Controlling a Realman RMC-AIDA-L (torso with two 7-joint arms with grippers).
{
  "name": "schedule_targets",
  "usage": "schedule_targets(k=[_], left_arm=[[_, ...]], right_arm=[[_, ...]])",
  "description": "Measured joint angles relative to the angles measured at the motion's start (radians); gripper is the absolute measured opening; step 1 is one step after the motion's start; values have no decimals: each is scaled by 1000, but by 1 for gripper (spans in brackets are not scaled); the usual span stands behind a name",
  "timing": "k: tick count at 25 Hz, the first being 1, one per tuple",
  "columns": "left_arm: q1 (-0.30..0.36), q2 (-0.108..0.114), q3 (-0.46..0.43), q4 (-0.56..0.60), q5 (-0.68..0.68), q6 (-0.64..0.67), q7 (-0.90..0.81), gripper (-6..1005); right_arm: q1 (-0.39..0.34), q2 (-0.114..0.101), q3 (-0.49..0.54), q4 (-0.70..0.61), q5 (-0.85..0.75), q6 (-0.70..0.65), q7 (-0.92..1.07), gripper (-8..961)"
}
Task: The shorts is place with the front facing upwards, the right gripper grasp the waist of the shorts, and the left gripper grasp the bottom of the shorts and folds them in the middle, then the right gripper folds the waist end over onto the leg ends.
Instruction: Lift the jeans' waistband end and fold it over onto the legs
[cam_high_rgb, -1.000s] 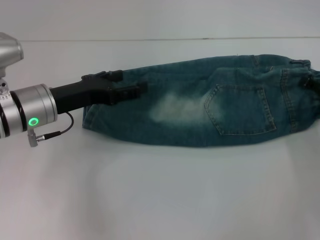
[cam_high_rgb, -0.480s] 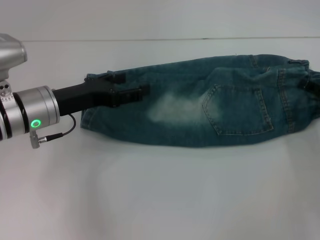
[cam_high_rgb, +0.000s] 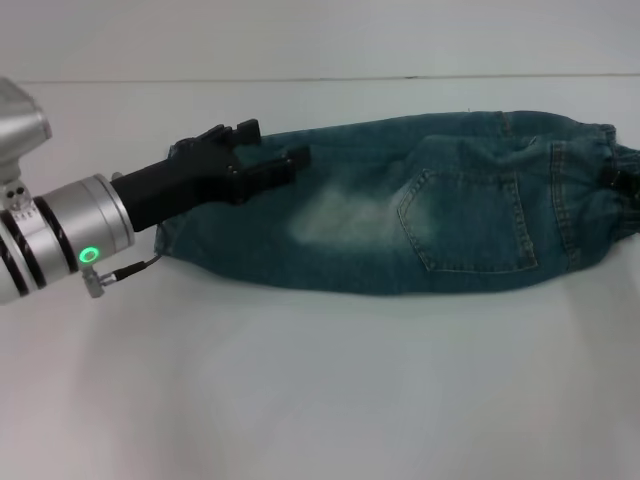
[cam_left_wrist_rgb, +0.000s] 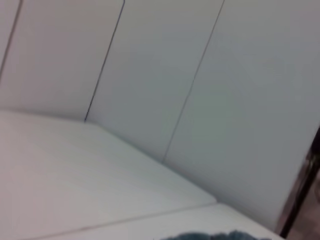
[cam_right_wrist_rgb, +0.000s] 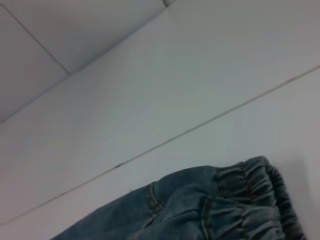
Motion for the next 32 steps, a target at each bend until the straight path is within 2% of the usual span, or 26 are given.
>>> schedule_targets(k=[5,9,12,14,15,17,20,23,29,32], left_arm=[[-53,-2,7,-182,-117,-1,187,861],[-114,-2,2,-372,-248,-5,407,851],[-173,-2,-39,-575,-415,-4,686,844],[-218,-2,-113,-707,-455,-9,900,839],[-229,-2,-142,-737,-455,-15,962,837],[-248,-2,-214,-809,-453,-35,1115,747],[-254,-2,-261,-843,-451,-59,1198,613],[-255,-2,-272,-848,-449,-91,1210,372],[-263,-2,-301,-850,-443,-148,1213,162],[-265,-2,-329,-851,-417,-166,1215,63]], right_arm=[[-41,6,-4,-73,-1,-78,42,322],[-67,11,-5,-121,-2,-131,78,205],[-77,10,-5,-142,-10,-170,106,145],[-83,8,-3,-158,-24,-195,127,129],[-85,7,0,-168,-29,-207,134,120],[-93,8,5,-194,-39,-239,151,104],[-112,14,9,-250,-41,-286,177,104],[-134,23,11,-322,-39,-331,205,104],[-148,29,41,-437,-34,-473,255,105],[-148,46,57,-499,-34,-527,274,103]])
